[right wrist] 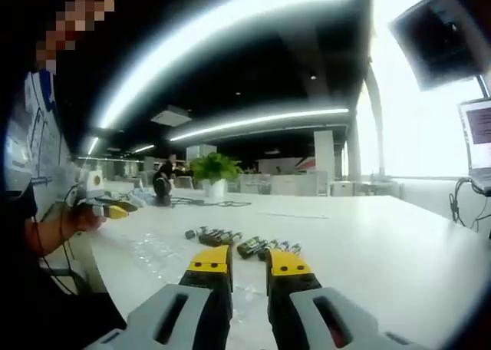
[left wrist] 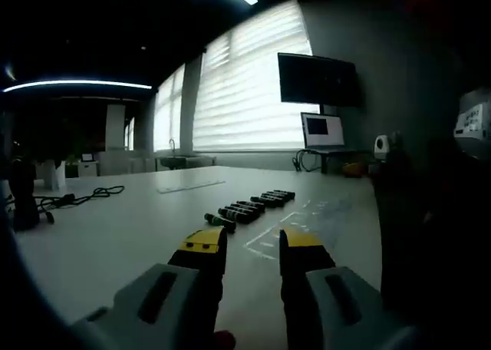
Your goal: Grip medicine bottles put into box
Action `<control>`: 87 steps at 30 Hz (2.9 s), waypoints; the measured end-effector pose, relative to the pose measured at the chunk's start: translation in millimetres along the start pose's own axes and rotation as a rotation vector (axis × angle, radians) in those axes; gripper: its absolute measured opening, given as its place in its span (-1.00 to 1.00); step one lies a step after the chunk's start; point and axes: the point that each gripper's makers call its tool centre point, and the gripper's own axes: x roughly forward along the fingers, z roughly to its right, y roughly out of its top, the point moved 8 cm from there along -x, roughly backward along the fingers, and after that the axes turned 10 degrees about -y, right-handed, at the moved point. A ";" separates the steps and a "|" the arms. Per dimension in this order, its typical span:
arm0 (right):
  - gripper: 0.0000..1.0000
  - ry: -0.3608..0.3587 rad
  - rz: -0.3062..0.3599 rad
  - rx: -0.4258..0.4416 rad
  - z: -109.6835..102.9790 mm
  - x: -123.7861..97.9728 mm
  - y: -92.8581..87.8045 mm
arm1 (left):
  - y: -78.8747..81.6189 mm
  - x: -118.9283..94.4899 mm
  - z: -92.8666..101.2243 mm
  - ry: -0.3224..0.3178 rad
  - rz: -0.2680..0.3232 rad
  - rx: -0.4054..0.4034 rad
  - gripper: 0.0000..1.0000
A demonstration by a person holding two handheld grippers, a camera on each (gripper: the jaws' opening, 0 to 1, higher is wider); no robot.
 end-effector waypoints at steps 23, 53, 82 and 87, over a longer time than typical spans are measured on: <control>-1.00 -0.010 -0.044 0.069 1.4 0.0 4.0 | -0.9 -3.3 -5.1 0.053 -0.041 0.013 -0.82; -0.82 -0.078 -0.317 -0.140 6.8 61.3 18.0 | -13.7 -6.2 -23.2 -0.019 -0.108 0.030 -0.80; -0.77 -0.161 -0.516 -0.168 27.4 136.9 -14.9 | -16.6 -6.7 -27.3 -0.022 -0.120 -0.021 -0.80; -0.76 -0.154 -0.529 -0.134 28.8 144.7 -16.7 | -16.7 -7.0 -28.1 -0.021 -0.117 -0.031 -0.80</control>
